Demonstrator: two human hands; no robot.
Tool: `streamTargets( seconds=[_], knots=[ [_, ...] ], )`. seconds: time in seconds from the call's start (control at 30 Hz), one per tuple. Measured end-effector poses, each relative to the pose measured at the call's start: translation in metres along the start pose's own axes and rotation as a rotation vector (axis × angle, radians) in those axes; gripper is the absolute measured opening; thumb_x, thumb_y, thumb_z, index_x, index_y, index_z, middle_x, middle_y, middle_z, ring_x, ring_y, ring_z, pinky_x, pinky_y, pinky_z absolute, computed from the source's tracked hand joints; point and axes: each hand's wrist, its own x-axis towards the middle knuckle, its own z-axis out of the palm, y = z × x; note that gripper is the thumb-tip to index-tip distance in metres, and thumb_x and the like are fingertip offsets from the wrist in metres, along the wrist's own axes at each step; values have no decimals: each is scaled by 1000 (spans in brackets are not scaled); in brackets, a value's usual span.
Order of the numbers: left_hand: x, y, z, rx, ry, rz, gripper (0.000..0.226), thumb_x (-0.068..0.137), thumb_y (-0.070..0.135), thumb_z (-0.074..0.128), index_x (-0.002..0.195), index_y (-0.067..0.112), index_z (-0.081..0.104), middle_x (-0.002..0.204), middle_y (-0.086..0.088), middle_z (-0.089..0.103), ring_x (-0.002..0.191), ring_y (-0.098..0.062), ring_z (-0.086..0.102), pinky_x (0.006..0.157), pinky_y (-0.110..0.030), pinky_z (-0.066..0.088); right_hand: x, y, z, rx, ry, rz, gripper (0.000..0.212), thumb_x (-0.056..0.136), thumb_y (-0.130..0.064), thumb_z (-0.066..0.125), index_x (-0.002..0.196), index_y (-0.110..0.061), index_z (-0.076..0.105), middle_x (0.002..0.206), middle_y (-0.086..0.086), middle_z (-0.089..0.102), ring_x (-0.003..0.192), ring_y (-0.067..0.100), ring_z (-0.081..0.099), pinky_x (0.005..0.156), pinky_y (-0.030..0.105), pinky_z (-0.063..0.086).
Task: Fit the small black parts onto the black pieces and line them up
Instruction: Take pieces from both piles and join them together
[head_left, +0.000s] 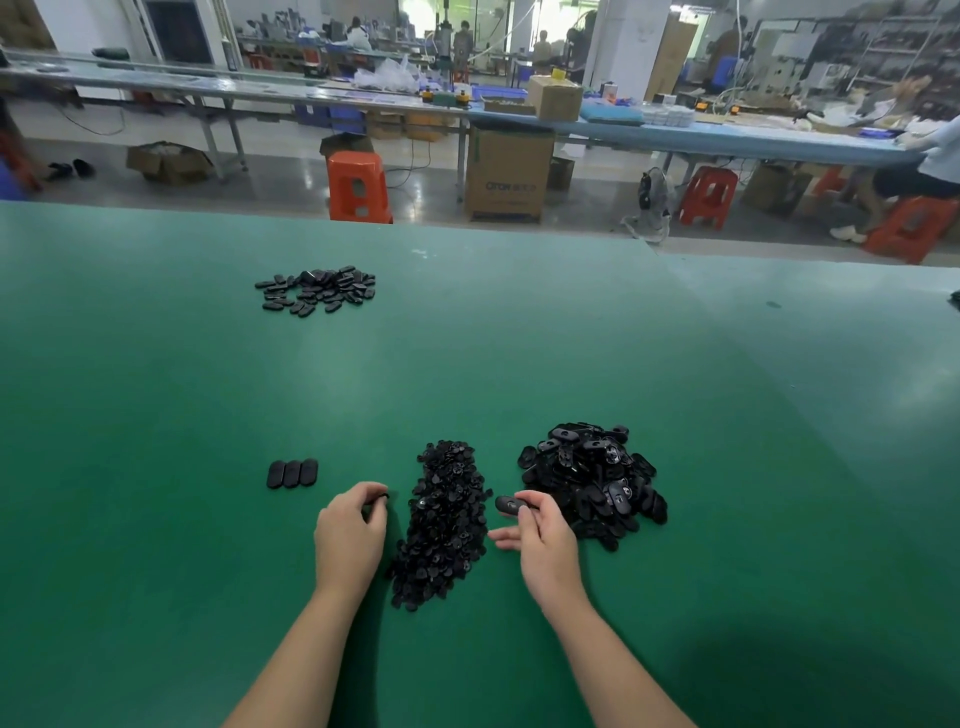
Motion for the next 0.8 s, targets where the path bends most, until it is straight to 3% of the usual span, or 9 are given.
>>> streamTargets(
  seconds=[0.17, 0.3, 0.4, 0.5, 0.57, 0.67, 0.8],
  knots=[
    [1, -1, 0, -9, -6, -23, 14, 93, 11, 65, 98, 22, 74, 91, 5, 72, 78, -9, 64, 72, -32, 53, -5, 0, 2, -31, 25, -31, 15, 107, -12, 43, 109, -19, 56, 96, 0, 73, 74, 15, 74, 71, 29, 61],
    [0, -1, 1, -30, 4, -28, 22, 94, 11, 65, 112, 19, 74, 100, 4, 74, 81, -7, 64, 73, -28, 50, -7, 1, 1, -46, 24, -66, 6, 103, -12, 55, 101, -17, 54, 89, 2, 73, 75, 12, 73, 72, 27, 60],
    [1, -2, 0, -36, 2, -23, 24, 94, 12, 65, 116, 19, 74, 104, 4, 75, 85, -7, 65, 76, -28, 51, -6, 3, 1, -60, 33, -79, 11, 100, -15, 62, 96, -16, 51, 80, 3, 74, 73, 11, 74, 72, 29, 60],
    [1, -1, 0, -31, 2, -31, 21, 95, 13, 66, 113, 19, 75, 104, 5, 75, 87, -11, 66, 78, -28, 51, -6, 3, 1, -55, 31, -93, 13, 101, -17, 60, 103, -26, 51, 85, -5, 76, 75, 11, 73, 74, 28, 60],
    [1, -1, 0, -4, -5, -36, 17, 94, 15, 66, 106, 22, 75, 97, 6, 74, 79, -10, 65, 70, -27, 48, -6, 4, 1, -65, 10, -105, 16, 103, -17, 57, 105, -32, 54, 90, -8, 76, 78, 9, 73, 76, 27, 61],
    [2, 0, 0, 14, -11, -48, 12, 93, 16, 66, 96, 26, 74, 88, 8, 72, 68, -6, 62, 61, -26, 44, -7, 5, 0, -89, -3, -113, 13, 102, -16, 59, 98, -28, 64, 89, -5, 75, 81, 9, 72, 76, 29, 61],
    [1, 1, -1, 17, -19, -53, 13, 92, 17, 66, 90, 29, 70, 84, 9, 69, 67, -6, 60, 58, -24, 41, -7, 4, -2, -171, 63, -208, 11, 95, -20, 69, 95, -31, 68, 96, -8, 60, 73, -1, 57, 69, 18, 51]
  ],
)
